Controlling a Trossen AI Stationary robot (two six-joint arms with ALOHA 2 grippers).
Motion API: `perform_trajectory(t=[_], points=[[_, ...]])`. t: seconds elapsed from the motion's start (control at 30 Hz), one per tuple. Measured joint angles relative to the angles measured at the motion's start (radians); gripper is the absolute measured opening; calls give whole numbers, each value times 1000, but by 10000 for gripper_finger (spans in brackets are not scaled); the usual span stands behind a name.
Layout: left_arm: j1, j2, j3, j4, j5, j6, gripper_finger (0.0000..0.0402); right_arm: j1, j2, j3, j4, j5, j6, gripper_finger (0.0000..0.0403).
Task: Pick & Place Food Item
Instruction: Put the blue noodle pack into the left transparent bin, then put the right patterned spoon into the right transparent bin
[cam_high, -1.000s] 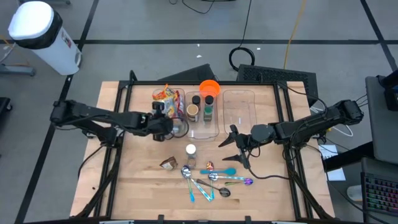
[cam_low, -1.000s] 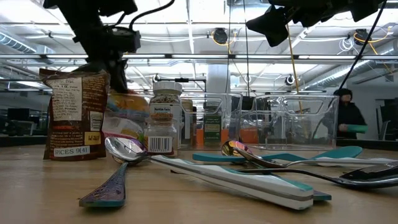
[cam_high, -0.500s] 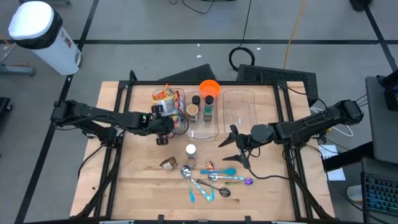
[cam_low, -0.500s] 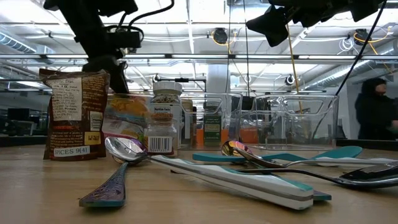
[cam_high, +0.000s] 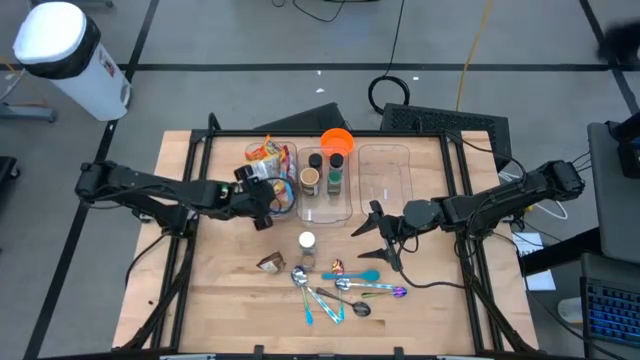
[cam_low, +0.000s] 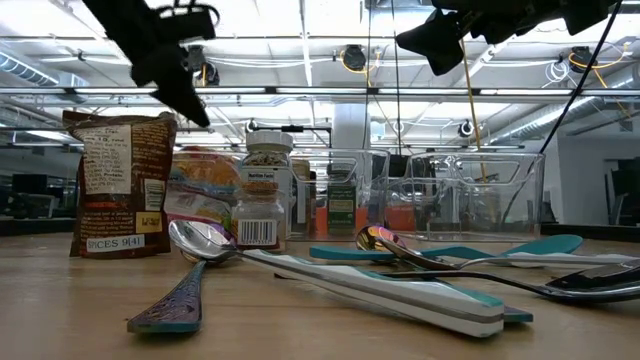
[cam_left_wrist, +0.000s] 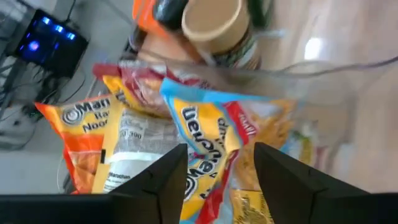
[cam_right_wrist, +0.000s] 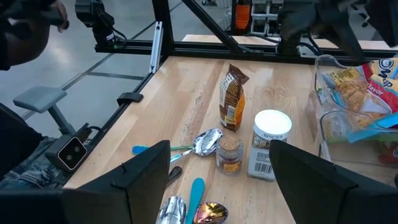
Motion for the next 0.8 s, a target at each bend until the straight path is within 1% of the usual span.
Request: perform_trajectory(t=[0.1, 0.2, 0.3, 0.4, 0.47, 0.53, 0.67, 0.73, 0.8], points=[[-17, -61, 1, 3, 51, 32, 201, 0, 0, 0, -1, 0, 0, 265], [-30, -139, 0, 3, 104, 28, 202, 0, 0, 0, -7, 0, 0, 265], [-45, -238, -2, -18, 120, -2, 198, 0, 0, 0, -18, 0, 3, 265], [-68, -345, -62, 41, 98, 7, 193, 0, 0, 0, -30, 0, 3, 265], [-81, -421, -147, 136, 64, 41, 191, 0, 0, 0, -41, 0, 4, 265], [-86, -499, -234, 269, 36, 76, 191, 0, 0, 0, -51, 0, 16, 265], [-86, -631, -382, 513, 50, 109, 195, 0, 19, 0, -29, 17, 78, 265], [-86, -666, -434, 622, 67, 123, 197, 16, 49, 2, -17, 94, 106, 265], [-86, -690, -458, 697, 69, 121, 197, 36, 96, 2, 25, 205, 107, 265]])
